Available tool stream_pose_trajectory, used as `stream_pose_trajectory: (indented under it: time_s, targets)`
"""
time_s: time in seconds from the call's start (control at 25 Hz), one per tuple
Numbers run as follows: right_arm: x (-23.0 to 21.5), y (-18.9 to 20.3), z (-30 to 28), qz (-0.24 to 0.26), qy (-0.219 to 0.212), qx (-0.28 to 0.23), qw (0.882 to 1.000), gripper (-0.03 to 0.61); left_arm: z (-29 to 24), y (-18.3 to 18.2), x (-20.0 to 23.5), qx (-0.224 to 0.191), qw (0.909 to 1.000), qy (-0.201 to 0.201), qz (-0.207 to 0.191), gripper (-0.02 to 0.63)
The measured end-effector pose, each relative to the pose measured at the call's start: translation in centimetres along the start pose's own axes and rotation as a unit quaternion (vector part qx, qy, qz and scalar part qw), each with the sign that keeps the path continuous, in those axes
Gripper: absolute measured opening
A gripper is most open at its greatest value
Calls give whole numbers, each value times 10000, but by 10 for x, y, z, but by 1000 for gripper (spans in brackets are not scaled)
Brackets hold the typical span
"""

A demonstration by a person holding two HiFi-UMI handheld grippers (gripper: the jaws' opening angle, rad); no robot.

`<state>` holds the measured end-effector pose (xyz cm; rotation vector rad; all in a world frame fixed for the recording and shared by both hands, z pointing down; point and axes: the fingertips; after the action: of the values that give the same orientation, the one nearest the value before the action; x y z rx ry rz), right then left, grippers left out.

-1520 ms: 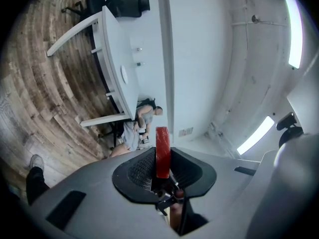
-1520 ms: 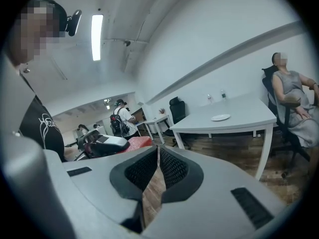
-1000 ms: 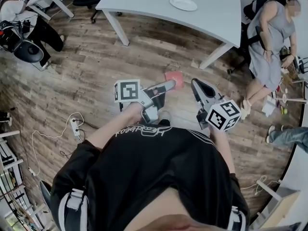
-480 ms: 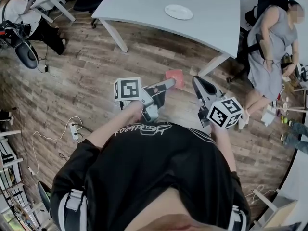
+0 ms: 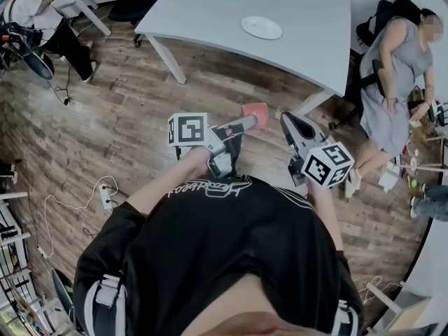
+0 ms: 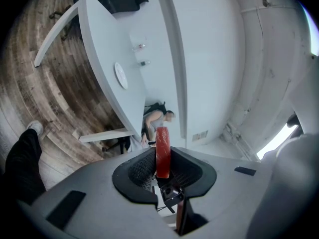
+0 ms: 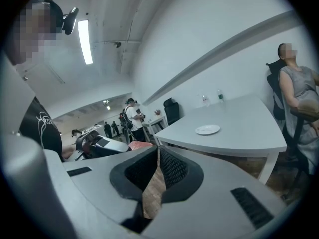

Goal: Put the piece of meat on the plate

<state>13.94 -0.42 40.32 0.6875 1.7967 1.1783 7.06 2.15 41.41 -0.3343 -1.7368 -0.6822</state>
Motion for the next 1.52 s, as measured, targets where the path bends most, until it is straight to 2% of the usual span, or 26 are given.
stream_pose_trajectory:
  time_s: [0.28,1.08,1.52]
  targets:
    - [-36,-18,-35,7,108,50,9999,17,-22,-49,18,70,9999,-15,79,87]
    - [-199,-113,-174,-477,621,16,9969,17,-134,-263,59,731,9969,-203,221,87]
    - [-261,-135,-226,-610,781,28,9951,17,-177,-335,86,943,9948,-264,265,87]
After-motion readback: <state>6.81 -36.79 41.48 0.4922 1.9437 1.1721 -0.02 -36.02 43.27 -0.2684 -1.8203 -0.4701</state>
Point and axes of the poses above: the fingertips, and each gripper's own axes: z backward along the fingers, x to its left, y out of its underside, and after that the axes turned 6 degrees about -y, right-handed
